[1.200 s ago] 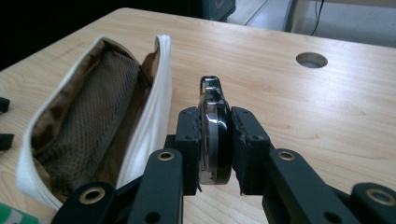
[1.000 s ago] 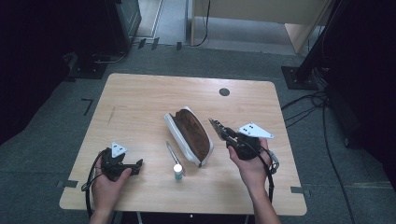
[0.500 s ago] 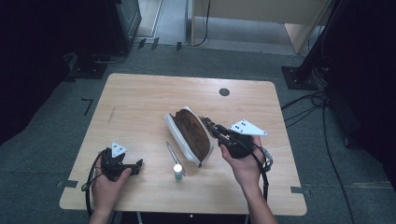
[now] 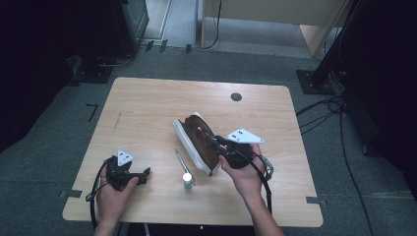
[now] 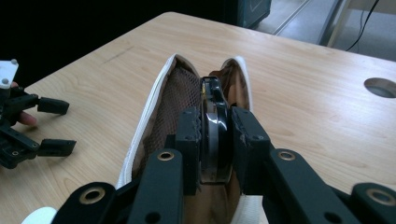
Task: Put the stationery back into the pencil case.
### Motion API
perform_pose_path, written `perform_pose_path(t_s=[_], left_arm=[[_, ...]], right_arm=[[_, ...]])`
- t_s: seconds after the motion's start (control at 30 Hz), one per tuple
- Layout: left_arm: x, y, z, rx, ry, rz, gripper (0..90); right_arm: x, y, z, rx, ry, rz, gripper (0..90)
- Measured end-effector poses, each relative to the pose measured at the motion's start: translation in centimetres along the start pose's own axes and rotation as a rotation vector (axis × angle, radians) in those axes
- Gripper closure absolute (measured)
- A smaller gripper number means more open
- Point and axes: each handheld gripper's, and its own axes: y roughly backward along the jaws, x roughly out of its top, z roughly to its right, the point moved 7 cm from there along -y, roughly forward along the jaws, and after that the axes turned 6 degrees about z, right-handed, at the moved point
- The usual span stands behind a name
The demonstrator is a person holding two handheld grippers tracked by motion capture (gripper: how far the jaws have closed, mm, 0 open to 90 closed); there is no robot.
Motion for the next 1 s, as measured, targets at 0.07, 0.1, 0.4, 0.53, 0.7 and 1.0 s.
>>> perform_pose_path(t_s=[0.07,0.1,0.4,0.53,0.7,1.0], left_arm=[[0.0,0.0,0.0,0.0,0.001,0.001,2.2],[0.0,0.0,0.0,0.0,0.001,0.001,2.2],[0.0,0.0,0.0,0.0,-0.003,-0.002,2.3],[0.0,0.0,0.0,0.0,-0.001,0.0,2.3],[0.0,0.0,0.0,0.0,0.0,0.0,2.2],[0.0,0.0,0.0,0.0,-0.002,-0.001,2.2]], right_arm=[[-0.5,-0.5,-0.2,-0.005,0.002,-0.018,74.4],[-0.5,-0.5,-0.2,-0.005,0.002,-0.018,74.4],[-1.9,-1.6,-0.7,-0.02,0.002,-0.067,74.4],[-2.4,-2.1,-0.9,-0.019,0.005,-0.083,74.4],[-3.1,-2.6,-1.1,-0.025,0.01,-0.108,74.4],[-4.3,-3.5,-1.1,-0.068,0.052,-0.162,74.4]])
